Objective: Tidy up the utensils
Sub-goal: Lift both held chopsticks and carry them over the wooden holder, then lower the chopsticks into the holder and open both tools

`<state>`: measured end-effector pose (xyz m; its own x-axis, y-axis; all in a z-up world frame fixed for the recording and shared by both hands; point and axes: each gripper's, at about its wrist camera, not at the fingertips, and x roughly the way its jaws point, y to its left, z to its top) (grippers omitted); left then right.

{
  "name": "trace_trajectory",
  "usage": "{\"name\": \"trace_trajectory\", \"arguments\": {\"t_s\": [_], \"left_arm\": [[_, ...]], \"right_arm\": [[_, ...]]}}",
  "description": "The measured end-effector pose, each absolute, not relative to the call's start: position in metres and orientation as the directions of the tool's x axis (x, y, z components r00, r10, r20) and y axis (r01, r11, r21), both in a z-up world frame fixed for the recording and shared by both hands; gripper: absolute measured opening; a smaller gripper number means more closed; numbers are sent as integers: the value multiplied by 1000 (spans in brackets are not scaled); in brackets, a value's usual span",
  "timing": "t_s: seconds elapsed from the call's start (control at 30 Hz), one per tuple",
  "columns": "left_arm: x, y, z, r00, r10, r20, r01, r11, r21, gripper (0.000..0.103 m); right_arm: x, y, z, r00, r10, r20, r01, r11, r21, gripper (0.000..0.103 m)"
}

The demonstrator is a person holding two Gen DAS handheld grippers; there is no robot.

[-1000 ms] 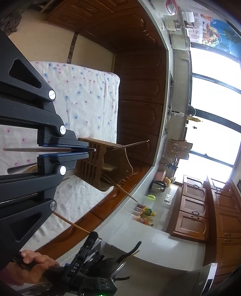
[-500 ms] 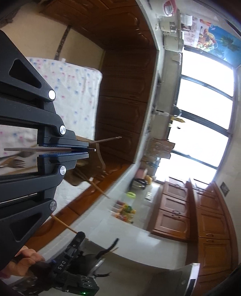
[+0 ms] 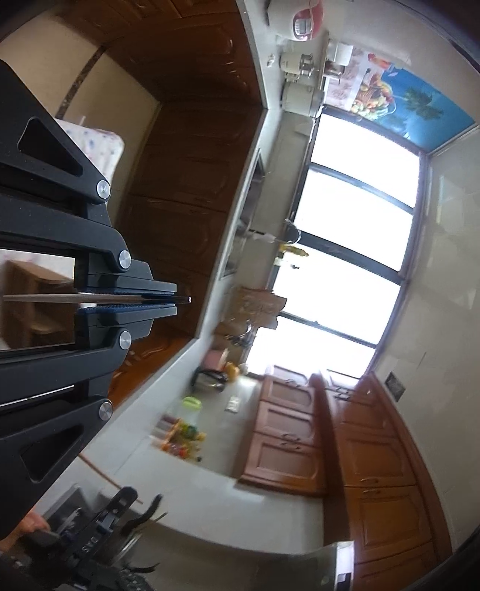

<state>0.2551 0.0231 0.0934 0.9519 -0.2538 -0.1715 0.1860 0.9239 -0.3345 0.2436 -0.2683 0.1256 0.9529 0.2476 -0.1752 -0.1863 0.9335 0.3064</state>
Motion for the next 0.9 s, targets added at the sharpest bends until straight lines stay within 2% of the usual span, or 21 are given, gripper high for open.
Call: {"name": "trace_trajectory", "arguments": {"t_s": [0.17,0.4,0.7,0.9], "left_arm": [[275,13,76,972,-209,-112,154,917,-368,2],[297,-12,31,977,-173,-123,110,909,-403,2],[332,-41,-31,956,-183,-229,85,921,-380,2],[347,-51,-46,933,-203,-297,94,934,-344,3]], "right_arm": [[260,-273,126,971,200,-134,-151,939,308,5],[281,-275,109,978,171,-118,-126,940,316,5],[299,-268,58,964,182,-194,-111,938,329,5],[309,-270,34,942,199,-271,-96,932,350,5]]}}
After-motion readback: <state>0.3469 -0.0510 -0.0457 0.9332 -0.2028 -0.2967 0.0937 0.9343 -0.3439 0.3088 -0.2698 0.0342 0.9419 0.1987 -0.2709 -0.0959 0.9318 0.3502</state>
